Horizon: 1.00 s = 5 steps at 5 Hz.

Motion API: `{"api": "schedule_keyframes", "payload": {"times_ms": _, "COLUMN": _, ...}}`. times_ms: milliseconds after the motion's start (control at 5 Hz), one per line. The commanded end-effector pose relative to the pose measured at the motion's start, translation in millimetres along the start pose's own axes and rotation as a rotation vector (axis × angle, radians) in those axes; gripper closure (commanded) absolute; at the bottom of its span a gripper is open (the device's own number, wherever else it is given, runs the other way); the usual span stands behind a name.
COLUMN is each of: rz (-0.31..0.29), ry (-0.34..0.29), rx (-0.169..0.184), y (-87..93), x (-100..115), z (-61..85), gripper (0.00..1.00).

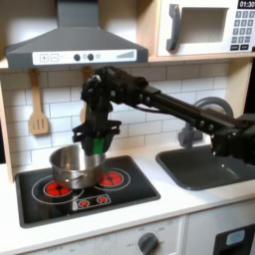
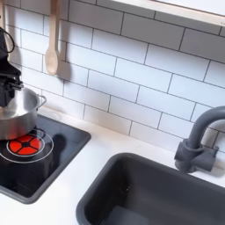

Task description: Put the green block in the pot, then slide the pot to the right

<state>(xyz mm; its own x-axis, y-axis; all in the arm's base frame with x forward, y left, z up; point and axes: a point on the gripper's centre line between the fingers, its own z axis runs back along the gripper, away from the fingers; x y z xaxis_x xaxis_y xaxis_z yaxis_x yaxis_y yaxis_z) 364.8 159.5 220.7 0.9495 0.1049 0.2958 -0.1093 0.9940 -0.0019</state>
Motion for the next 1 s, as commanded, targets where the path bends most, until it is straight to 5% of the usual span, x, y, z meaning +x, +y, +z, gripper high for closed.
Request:
{"api": "schedule_keyframes", "payload": {"times_ms": 0, "rz": 0.005, "ry": -0.016, "rx": 0.008, "y": 5.5, "x": 9, "z": -7.4, "gripper": 1.00}}
{"api": "schedule_keyframes", "payload": {"times_ms": 800, "rz": 0.016, "ry": -0.021, "rx": 0.020, "y": 11.6, "x": 33, "z": -22.6, "gripper": 1.00}}
